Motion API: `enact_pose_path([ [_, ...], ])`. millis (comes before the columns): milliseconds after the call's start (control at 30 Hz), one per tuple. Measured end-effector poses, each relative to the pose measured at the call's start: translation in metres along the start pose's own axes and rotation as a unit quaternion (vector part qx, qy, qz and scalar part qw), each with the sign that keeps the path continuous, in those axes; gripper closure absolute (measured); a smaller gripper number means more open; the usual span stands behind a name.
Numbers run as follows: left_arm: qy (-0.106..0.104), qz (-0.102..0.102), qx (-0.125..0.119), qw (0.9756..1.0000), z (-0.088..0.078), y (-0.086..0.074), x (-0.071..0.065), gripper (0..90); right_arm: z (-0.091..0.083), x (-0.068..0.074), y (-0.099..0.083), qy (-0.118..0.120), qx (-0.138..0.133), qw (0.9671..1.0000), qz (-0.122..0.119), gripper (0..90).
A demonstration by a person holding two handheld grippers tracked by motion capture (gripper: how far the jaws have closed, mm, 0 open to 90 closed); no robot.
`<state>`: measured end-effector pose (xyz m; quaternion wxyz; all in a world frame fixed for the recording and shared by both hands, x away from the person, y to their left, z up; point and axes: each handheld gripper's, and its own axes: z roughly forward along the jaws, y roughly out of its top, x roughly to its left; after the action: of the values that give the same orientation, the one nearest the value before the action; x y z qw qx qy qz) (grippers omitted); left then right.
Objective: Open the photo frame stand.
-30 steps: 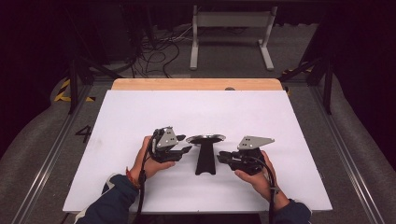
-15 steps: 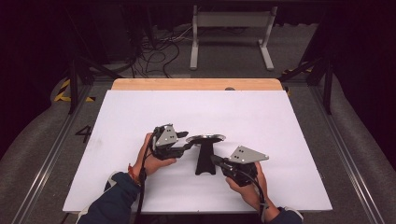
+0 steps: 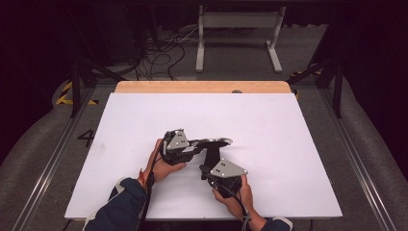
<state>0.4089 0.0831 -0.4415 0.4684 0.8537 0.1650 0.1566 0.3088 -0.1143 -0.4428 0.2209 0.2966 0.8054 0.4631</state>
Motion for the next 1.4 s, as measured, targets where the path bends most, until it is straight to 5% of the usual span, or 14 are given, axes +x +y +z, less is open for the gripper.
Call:
enact_pose_path([
  [300,0.008,0.004,0.001,1.0000,-0.001,0.000,-0.003,70.7,0.009,0.011,0.000,-0.031,0.008,0.9993,-0.019,90.0],
  [700,0.016,0.010,0.007,0.9998,-0.003,0.000,-0.006,71.9,0.023,0.024,-0.001,-0.038,0.020,0.9987,-0.028,90.0],
  [1067,0.020,0.010,0.009,0.9997,-0.005,0.000,-0.008,73.1,0.026,0.022,-0.005,-0.063,0.047,0.9966,-0.026,90.0],
  [1400,0.017,0.014,0.008,0.9997,-0.007,-0.001,-0.009,75.3,0.026,0.020,-0.006,-0.061,0.058,0.9963,-0.018,90.0],
])
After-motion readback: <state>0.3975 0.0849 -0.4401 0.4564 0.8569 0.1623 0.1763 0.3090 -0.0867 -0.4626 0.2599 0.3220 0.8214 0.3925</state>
